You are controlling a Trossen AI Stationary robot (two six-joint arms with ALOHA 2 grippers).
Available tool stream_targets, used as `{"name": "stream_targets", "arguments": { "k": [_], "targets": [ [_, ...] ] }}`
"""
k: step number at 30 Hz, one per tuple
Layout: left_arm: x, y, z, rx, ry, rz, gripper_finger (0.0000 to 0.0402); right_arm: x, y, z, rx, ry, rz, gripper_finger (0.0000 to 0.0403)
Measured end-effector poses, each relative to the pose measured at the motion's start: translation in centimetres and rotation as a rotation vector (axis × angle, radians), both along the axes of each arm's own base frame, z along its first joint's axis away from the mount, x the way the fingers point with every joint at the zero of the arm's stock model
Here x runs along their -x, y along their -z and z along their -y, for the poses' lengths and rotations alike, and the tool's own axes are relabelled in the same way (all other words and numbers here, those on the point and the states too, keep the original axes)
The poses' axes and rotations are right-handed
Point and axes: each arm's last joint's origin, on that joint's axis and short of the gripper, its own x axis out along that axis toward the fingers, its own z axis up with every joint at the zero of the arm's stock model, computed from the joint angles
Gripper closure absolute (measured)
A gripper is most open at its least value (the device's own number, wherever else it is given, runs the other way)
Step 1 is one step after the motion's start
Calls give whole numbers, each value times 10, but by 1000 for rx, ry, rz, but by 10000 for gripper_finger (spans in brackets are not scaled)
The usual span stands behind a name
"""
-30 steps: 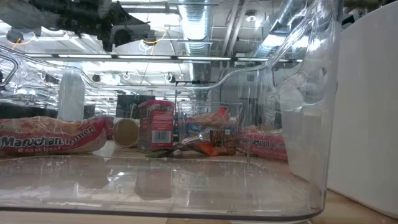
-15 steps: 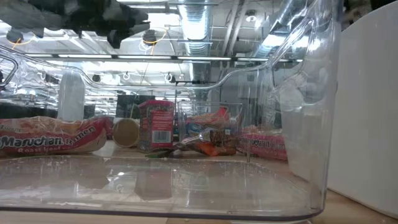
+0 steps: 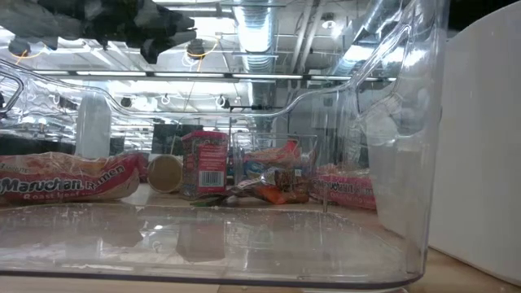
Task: Pick & Place Food Item
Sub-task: Put the red seasoning can into the bottom transparent bin
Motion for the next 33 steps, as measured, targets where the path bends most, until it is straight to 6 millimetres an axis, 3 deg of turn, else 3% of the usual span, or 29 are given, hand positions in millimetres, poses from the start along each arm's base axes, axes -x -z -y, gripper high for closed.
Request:
{"name": "stream_targets", "arguments": {
  "k": [9, 26, 30, 33],
  "targets": [
    [0, 0, -1, 1, -26, 1, 247, 15, 9, 18, -67, 63, 53, 403],
    [1, 0, -3, 5, -123, 2, 245, 14, 9, 17, -75, 17, 39, 403],
    [-1, 2, -5, -74, -181, -35, 215, 13, 9, 19, -74, 28, 41, 403],
    [-7, -9, -6, -149, -218, -29, 173, 12, 7, 22, -72, 39, 45, 403]
  ]
}}
